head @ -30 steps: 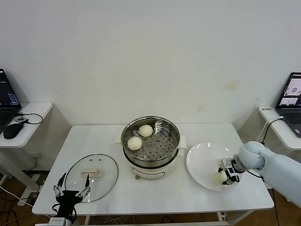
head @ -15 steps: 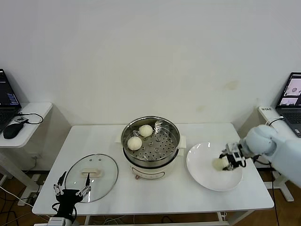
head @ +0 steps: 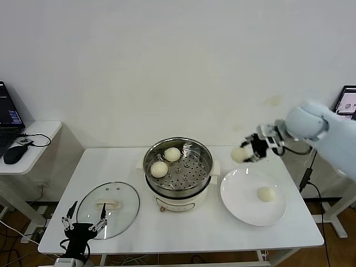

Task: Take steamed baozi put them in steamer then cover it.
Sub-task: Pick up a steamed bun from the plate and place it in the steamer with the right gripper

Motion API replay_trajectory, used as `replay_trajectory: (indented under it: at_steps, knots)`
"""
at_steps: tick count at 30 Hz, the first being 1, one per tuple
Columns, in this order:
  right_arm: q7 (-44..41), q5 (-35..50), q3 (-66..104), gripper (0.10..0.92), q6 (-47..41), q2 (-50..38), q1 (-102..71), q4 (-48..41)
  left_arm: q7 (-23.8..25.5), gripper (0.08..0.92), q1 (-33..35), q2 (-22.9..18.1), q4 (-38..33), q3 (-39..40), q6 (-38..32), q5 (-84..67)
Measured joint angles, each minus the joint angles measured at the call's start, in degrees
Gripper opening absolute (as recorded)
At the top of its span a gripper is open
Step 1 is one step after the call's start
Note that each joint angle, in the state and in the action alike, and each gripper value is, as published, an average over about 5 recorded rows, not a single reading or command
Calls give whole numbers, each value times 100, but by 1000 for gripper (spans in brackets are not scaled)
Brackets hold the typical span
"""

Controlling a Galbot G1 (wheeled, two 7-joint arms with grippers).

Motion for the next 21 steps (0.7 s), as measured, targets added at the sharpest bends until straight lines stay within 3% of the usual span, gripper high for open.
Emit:
replay_trajectory:
  at_steps: [11, 21]
  knots:
    - [21, 156, -714, 543, 228, 1358, 439, -440, -3, 823, 26, -93, -109, -66, 5, 2]
    - [-54, -67, -1164, 543, 1043, 2347, 365, -1042, -12, 823, 77, -152, -135, -140, 5, 2]
